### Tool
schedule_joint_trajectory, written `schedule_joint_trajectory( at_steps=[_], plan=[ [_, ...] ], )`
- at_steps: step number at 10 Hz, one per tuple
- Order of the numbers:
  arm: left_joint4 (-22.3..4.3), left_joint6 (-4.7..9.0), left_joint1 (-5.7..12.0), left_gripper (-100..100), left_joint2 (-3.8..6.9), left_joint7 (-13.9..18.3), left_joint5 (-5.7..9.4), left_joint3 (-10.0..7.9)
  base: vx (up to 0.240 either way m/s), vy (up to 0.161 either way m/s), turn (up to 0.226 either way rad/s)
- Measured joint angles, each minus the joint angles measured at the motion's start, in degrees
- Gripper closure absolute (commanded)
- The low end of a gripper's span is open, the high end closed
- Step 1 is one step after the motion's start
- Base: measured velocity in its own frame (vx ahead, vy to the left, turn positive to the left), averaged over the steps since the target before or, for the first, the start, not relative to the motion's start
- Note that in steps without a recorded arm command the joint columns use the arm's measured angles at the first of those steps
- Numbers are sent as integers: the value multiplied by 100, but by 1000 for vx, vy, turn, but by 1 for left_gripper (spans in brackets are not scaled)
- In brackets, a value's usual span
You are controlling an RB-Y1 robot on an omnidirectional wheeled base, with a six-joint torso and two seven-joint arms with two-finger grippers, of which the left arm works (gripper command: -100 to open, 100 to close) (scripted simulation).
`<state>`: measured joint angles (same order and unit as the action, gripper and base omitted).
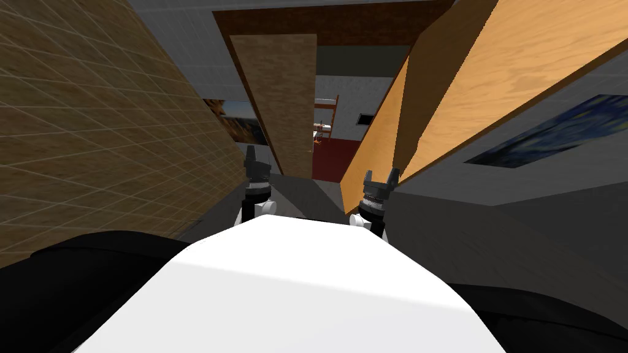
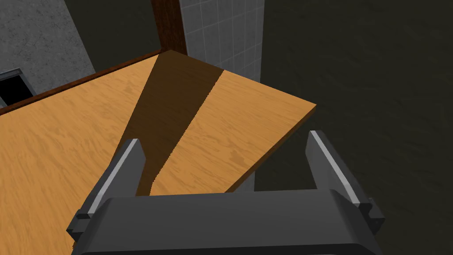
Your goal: Pull the door open
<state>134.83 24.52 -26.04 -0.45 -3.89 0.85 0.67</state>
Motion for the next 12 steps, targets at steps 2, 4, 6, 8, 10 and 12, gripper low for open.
schedule_joint_trajectory(
  at_steps=[2,4,6,8,10,12],
  plan=[
    [-197,48,25,-100,52,20,-2,-2,160,-20,-44],
    [-410,125,37,-100,120,68,18,-38,181,-26,-41],
    [-591,151,66,-100,189,118,40,-82,143,1,-59],
    [-825,240,92,-100,244,162,57,-117,107,4,-36],
    [-1070,307,140,-100,310,211,79,-165,131,-3,-71],
    [-1319,355,199,-100,353,251,89,-196,103,-2,-44]
  ],
)
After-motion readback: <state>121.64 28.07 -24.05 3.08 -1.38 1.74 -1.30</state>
